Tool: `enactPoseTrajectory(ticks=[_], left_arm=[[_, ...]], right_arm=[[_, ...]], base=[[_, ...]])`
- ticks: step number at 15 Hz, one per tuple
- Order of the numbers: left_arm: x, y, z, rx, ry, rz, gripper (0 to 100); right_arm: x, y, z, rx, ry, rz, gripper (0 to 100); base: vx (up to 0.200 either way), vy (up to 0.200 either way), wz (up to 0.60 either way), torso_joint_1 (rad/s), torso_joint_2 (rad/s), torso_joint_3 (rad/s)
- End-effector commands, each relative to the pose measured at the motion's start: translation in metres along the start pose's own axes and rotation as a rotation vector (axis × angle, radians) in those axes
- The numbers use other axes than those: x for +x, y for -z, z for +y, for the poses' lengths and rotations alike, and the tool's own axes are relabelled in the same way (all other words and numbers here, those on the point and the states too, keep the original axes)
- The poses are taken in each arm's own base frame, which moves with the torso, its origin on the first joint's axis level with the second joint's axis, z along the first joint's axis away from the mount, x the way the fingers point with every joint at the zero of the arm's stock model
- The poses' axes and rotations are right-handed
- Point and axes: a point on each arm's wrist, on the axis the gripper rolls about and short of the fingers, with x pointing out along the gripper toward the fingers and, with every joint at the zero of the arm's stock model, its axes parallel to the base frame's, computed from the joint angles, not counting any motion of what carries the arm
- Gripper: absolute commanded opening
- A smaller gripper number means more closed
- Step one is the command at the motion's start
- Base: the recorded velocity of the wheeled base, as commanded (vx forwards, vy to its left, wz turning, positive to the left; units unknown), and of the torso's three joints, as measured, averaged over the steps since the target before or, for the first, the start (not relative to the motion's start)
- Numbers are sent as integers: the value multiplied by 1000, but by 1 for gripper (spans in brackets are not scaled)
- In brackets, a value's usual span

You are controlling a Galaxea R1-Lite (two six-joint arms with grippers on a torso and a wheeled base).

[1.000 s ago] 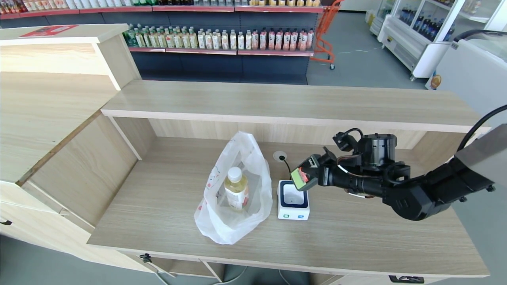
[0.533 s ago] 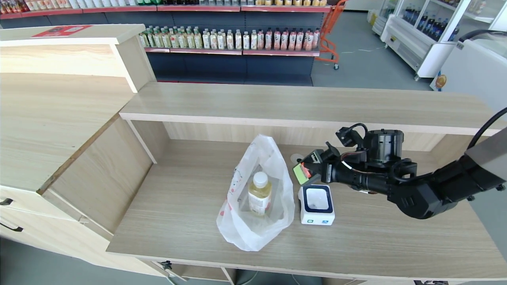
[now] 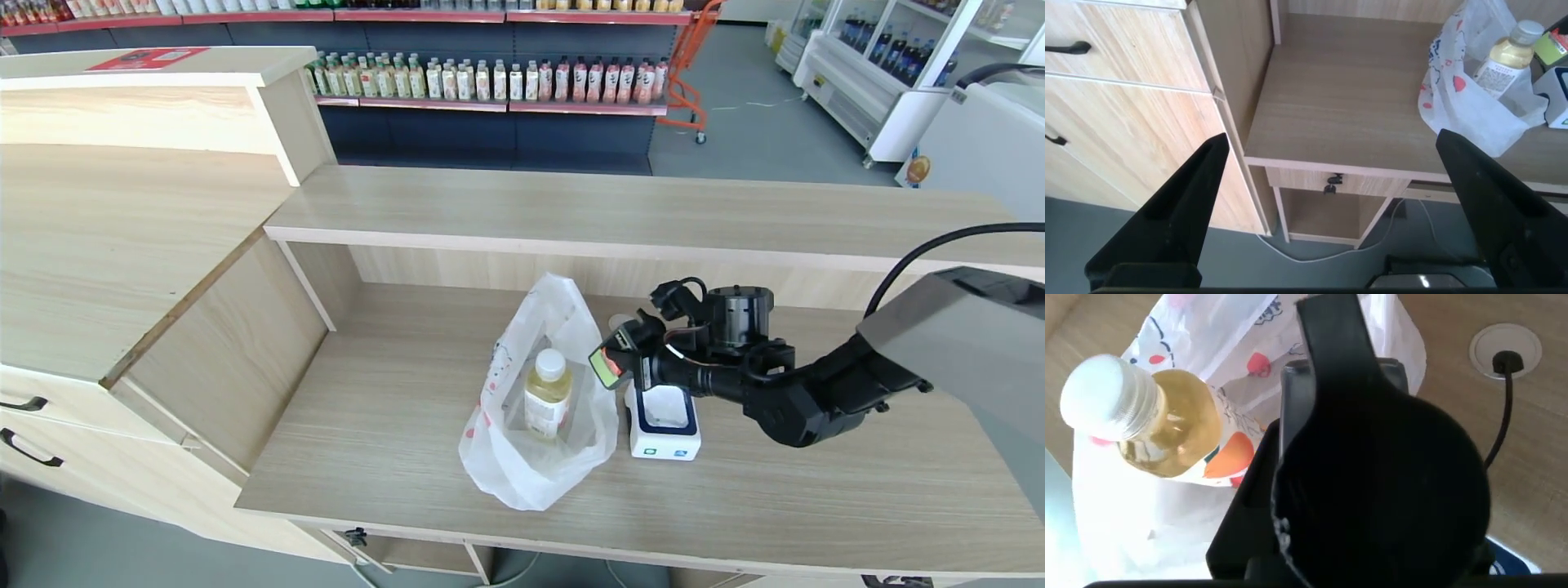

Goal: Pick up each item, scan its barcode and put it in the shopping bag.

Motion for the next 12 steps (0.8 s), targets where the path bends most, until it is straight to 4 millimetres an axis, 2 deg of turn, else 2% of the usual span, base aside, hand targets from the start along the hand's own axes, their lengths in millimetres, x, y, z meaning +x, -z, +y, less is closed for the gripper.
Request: enactPoseTrajectory(ticks=[1,7,8,12], left_arm=[[0,0,0,0,0,-1,100],[0,0,0,0,0,-1,100],[0,0,0,0,0,-1,100],[0,0,0,0,0,-1,100]], right_arm=[[20,18,-3,-10,-2,11,0],[56,21,5,-35,-34,-31,0],[64,25,11,-59,-47,-33,0],[71,46,11,-191,-58,7,0]], base=[[0,0,0,0,0,0],[0,0,0,0,0,0],[0,0,0,0,0,0],[0,0,0,0,0,0]])
